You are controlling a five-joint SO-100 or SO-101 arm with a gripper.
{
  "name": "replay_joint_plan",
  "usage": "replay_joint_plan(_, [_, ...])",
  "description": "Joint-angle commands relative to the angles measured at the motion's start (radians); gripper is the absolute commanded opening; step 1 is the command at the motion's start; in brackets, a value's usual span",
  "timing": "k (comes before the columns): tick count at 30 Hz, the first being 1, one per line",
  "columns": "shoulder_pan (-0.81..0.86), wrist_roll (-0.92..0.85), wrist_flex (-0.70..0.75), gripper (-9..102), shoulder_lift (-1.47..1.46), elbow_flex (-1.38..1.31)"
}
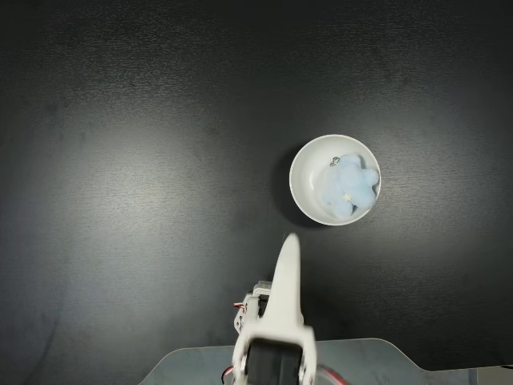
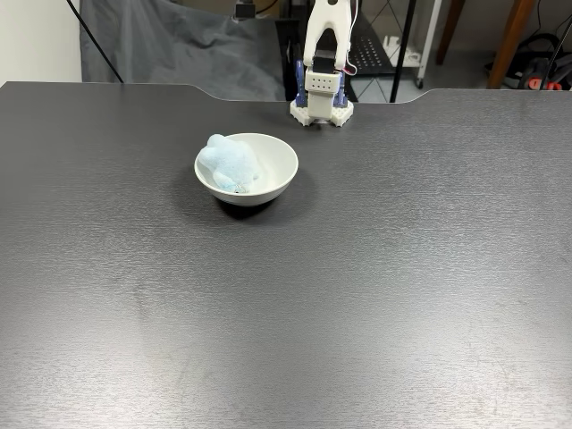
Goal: Grasp a skyblue doll and put it in the white bowl.
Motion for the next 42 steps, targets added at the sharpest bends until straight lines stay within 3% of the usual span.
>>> replay_joint_plan(1, [-0.012,-0.002,0.023,9,0.153,0.046])
replay_joint_plan(7, [-0.080,0.012,-0.051,6,0.295,0.500])
replay_joint_plan(10, [-0.123,0.014,-0.264,-1,0.328,0.732])
replay_joint_plan(14, [-0.133,0.015,-0.624,-1,0.405,1.014])
replay_joint_plan(17, [-0.132,0.052,-0.742,-1,0.486,1.236])
replay_joint_plan(23, [-0.118,0.164,-0.741,-1,0.716,1.578])
replay_joint_plan(31, [-0.117,0.175,-0.732,-1,0.816,1.875])
replay_joint_plan(42, [-0.117,0.173,-0.408,-1,0.968,2.016])
